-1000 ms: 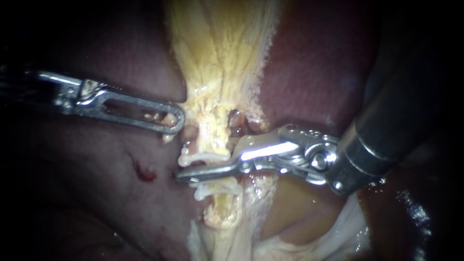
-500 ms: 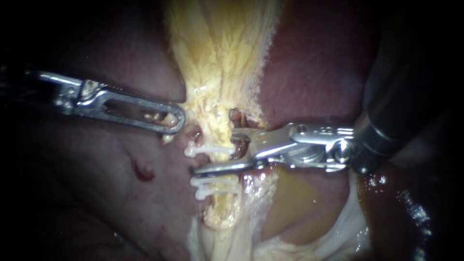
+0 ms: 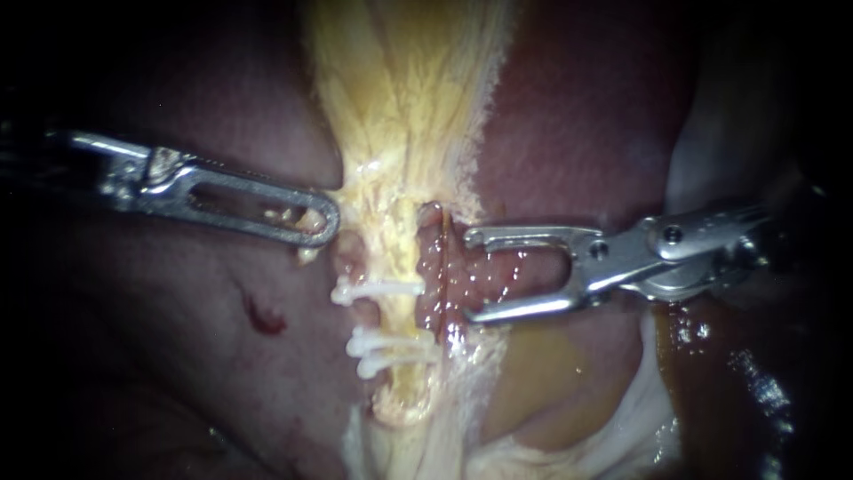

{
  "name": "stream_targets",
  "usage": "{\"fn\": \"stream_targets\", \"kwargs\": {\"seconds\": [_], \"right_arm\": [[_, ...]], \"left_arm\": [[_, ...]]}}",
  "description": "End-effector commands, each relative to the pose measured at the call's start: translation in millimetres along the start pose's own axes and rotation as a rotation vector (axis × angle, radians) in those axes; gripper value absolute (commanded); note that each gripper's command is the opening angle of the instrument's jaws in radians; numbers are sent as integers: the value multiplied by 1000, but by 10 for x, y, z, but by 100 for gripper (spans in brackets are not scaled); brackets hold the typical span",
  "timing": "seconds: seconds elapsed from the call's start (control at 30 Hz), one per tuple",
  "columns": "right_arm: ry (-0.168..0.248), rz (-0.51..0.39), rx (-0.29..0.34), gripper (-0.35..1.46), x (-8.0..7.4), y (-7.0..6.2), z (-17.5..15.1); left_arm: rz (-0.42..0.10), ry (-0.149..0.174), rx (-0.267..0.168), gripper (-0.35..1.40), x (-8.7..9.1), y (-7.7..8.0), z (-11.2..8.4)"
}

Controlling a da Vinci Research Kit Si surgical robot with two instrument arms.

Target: Going back third clip left tube

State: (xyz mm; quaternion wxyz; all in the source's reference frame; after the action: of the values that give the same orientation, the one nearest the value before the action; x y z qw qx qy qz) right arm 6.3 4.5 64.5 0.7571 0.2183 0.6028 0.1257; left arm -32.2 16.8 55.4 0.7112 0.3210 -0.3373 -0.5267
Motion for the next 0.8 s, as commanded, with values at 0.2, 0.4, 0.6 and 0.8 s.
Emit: {"fn": "stream_targets", "kwargs": {"seconds": [0.2,0.4,0.6,0.8], "right_arm": [[-6,-42,-5,50,7,0,-21],[-6,-56,-1,50,13,0,-32],[-7,-62,0,50,13,-1,-34],[-6,-62,1,50,15,-4,-34]], "left_arm": [[0,0,0,-35,-1,1,1],[1,-2,-2,-35,-3,9,11],[11,6,-4,-35,3,26,49],[19,33,-12,-35,5,43,86]]}}
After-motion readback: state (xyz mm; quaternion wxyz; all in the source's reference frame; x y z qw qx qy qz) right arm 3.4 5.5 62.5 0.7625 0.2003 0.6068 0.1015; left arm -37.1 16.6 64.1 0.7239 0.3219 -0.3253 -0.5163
